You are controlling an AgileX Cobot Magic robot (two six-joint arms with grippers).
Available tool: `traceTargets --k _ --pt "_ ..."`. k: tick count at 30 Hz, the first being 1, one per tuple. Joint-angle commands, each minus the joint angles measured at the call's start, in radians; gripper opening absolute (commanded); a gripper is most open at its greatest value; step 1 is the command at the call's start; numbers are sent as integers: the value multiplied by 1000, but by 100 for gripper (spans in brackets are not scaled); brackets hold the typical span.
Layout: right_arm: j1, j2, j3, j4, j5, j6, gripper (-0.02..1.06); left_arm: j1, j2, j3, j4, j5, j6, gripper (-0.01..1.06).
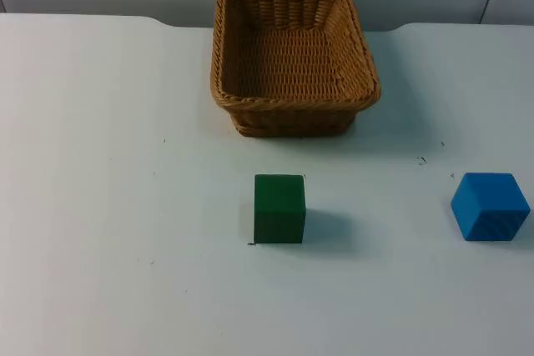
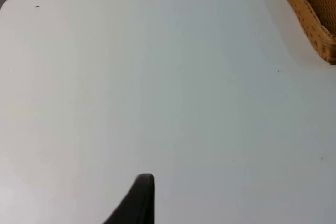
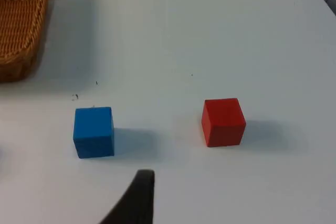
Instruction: Pick up the basket with the left hand and place the blue cube into the basket with the right hand.
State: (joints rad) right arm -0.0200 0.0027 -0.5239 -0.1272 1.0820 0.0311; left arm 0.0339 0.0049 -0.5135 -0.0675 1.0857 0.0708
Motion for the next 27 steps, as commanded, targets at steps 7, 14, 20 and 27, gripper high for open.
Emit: traceTargets --k 7,14,20,27 --pt "-7 -3 -60 1 -44 -7 105 -6 -5 -52 -9 -30 -1 105" --pt "-7 104 -109 3 -53 -7 105 -6 87 -115 -29 -75 -1 105" --pt "-7 195 -134 1 -100 -7 105 -6 196 -137 -81 -136 -1 105" --pt "-7 272 -144 1 -121 -7 105 -6 303 -155 -168 -225 0 105"
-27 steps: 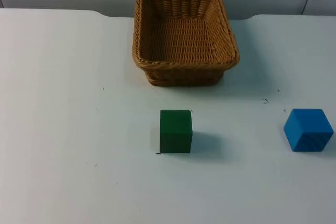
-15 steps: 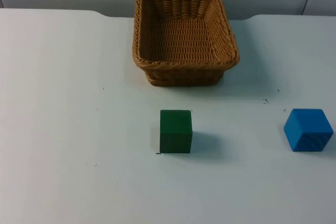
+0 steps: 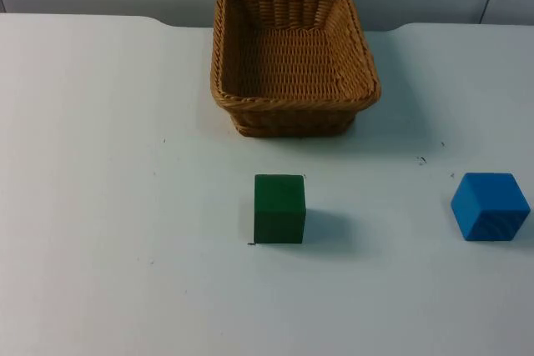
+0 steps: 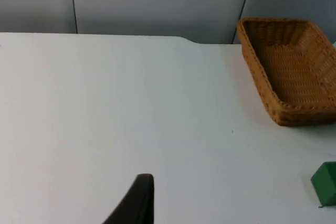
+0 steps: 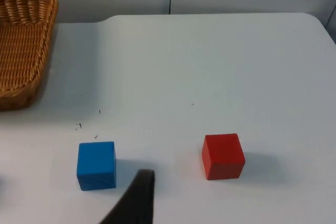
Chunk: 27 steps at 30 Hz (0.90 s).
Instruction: Pick up the basket with the left hand and place the blue cube into the basket with the right hand.
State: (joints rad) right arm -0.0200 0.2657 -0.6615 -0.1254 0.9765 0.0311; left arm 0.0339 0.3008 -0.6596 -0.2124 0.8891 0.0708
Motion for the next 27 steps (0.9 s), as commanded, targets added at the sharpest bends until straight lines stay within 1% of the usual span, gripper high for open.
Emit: traceTargets --k 1,3,5,8,10,13,14,17,19,22,23,26,27 --pt "-7 26 -7 -1 -16 -7 105 -6 44 -18 -33 -52 0 105" --pt "-7 38 -7 -1 -18 -7 105 -6 69 -27 -38 -67 9 105" --pt "-7 53 -7 -1 -18 -7 105 -6 116 -41 -65 -94 46 105" --pt "-7 66 -7 -1 -18 -7 105 -6 192 -56 -141 -145 106 105" --pt "-7 68 -7 -1 -18 -7 105 -6 221 -63 -162 -160 126 105" --pt "-7 73 -7 -1 -18 -7 105 -6 305 -81 -255 -195 209 105" --pt "-7 73 -7 -1 -18 -7 105 -6 305 -81 -255 -195 209 105" --pt "-7 72 -7 -1 -18 -7 105 -6 416 -114 -355 -206 308 105" --pt "-7 72 -7 -1 -18 -7 104 -6 433 -121 -364 -206 322 105" --pt "-7 72 -7 -1 -18 -7 104 -6 547 -166 -481 -213 430 105" --pt "-7 72 -7 -1 -18 -7 104 -6 547 -166 -481 -213 430 105" --pt "-7 72 -7 -1 -18 -7 104 -6 657 -222 -588 -213 550 105" --pt "-7 72 -7 -1 -18 -7 104 -6 687 -239 -604 -213 574 105"
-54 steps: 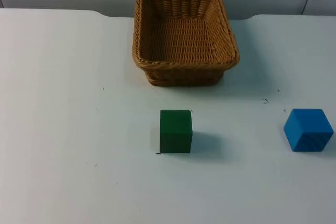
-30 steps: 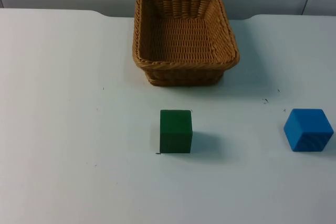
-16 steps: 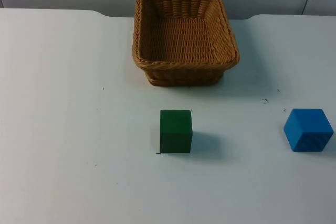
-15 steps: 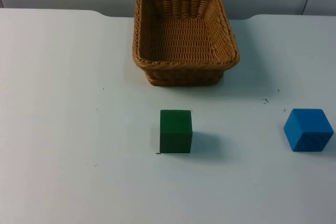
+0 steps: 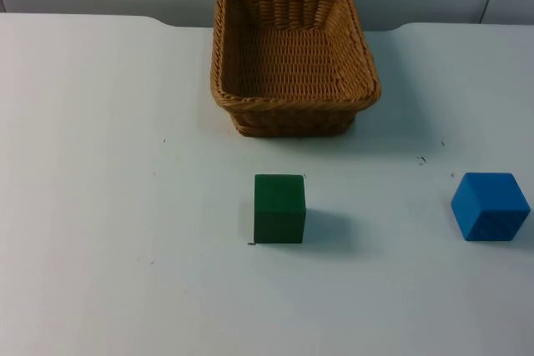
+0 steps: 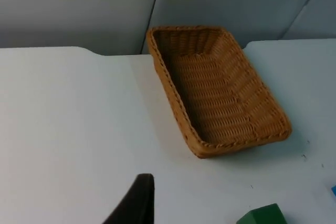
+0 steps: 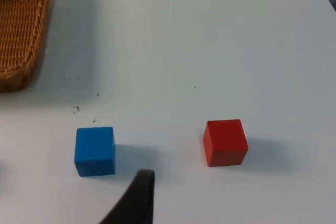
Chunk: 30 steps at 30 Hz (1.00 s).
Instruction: Pick up the basket with the left hand and place the blue cube into the basket with the right hand.
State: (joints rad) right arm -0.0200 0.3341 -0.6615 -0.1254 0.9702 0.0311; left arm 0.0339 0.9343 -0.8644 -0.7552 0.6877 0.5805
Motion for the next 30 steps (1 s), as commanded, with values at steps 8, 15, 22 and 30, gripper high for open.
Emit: traceTargets --k 8,15,22,30 --pt "-7 10 -7 -1 -21 -7 104 -6 228 -123 -163 -16 178 105" --pt "-7 83 -7 -1 -21 -7 104 -6 339 -154 -262 -16 277 105" --pt "-7 277 -7 9 -124 -7 104 -6 461 -222 -337 -10 335 105" --pt "-7 500 -46 76 -204 -36 104 -65 556 -301 -339 -15 362 105"
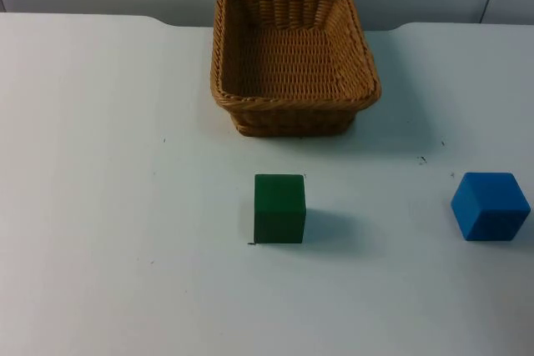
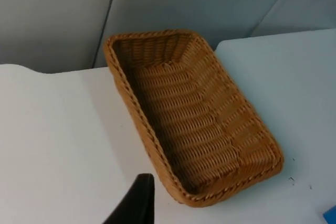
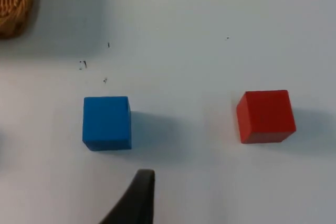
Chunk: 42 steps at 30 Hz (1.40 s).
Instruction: Pick up the basket with the left hand and place the blue cube into the basket with the right hand.
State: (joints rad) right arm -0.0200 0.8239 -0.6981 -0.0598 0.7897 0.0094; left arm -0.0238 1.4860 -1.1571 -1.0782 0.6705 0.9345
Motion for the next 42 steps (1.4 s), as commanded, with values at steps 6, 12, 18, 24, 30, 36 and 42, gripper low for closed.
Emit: traceTargets --k 6,12,18,24,30,36,42 --pt "-7 175 -75 89 -73 -63 104 -88 146 -99 -11 -33 8 105" --pt "-7 255 -110 150 -86 -132 104 -100 298 -189 -19 -38 -7 105" --pt "-7 271 -110 174 -100 -174 104 -112 452 -279 -33 -32 -7 105" --pt "18 273 -110 190 -100 -174 104 -157 616 -384 -33 -33 -22 105" --pt "152 300 -109 123 -127 -172 104 -183 755 -509 -33 -5 -81 105" --pt "240 360 -109 46 -154 -93 104 -198 852 -589 -26 9 -109 105" --pt "265 403 -109 36 -161 -69 104 -199 911 -635 -27 8 -134 105"
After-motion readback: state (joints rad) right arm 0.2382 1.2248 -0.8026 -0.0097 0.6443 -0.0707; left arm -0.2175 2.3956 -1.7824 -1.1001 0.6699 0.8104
